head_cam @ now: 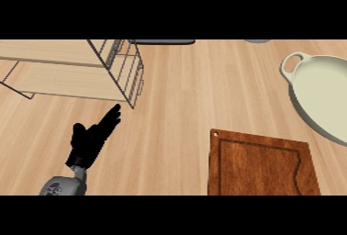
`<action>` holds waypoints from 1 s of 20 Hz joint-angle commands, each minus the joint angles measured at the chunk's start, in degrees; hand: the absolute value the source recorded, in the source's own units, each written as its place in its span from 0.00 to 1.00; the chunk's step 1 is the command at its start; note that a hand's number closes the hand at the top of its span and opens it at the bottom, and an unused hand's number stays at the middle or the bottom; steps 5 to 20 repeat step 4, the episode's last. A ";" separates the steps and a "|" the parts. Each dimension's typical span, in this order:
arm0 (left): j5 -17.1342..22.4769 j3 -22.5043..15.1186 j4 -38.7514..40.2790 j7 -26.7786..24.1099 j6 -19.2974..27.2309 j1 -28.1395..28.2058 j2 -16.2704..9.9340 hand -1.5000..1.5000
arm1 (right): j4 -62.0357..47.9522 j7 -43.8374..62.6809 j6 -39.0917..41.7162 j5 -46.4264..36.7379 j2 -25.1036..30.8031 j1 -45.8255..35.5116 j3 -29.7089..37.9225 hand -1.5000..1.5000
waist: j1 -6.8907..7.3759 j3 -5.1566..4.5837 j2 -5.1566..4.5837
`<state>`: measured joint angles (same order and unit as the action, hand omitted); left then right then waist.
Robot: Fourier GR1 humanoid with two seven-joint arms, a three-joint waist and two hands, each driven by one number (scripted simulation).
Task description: Pick the sweet potato from the cutting board and place it in the pot
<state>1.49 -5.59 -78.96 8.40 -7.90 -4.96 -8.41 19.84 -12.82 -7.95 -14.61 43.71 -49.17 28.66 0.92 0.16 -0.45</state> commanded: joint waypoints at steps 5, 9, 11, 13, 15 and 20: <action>-1.32 -1.67 -3.12 0.39 0.89 3.71 1.07 0.50 | -2.59 -6.81 5.76 8.18 8.15 4.60 8.80 0.00 | 0.29 0.01 0.00; -1.32 -1.67 -3.12 0.39 0.89 3.71 1.07 0.50 | -2.59 -6.81 5.76 8.18 8.15 4.60 8.80 0.00 | 0.29 0.01 0.00; -1.32 -1.67 -3.12 0.39 0.89 3.71 1.07 0.50 | -2.59 -6.81 5.76 8.18 8.15 4.60 8.80 0.00 | 0.29 0.01 0.00; -1.32 -1.67 -3.12 0.39 0.89 3.71 1.07 0.50 | -2.59 -6.81 5.76 8.18 8.15 4.60 8.80 0.00 | 0.29 0.01 0.00; -1.32 -1.67 -3.12 0.39 0.89 3.71 1.07 0.50 | -2.59 -6.81 5.76 8.18 8.15 4.60 8.80 0.00 | 0.29 0.01 0.00; -1.32 -1.67 -3.12 0.39 0.89 3.71 1.07 0.50 | -2.59 -6.81 5.76 8.18 8.15 4.60 8.80 0.00 | 0.29 0.01 0.00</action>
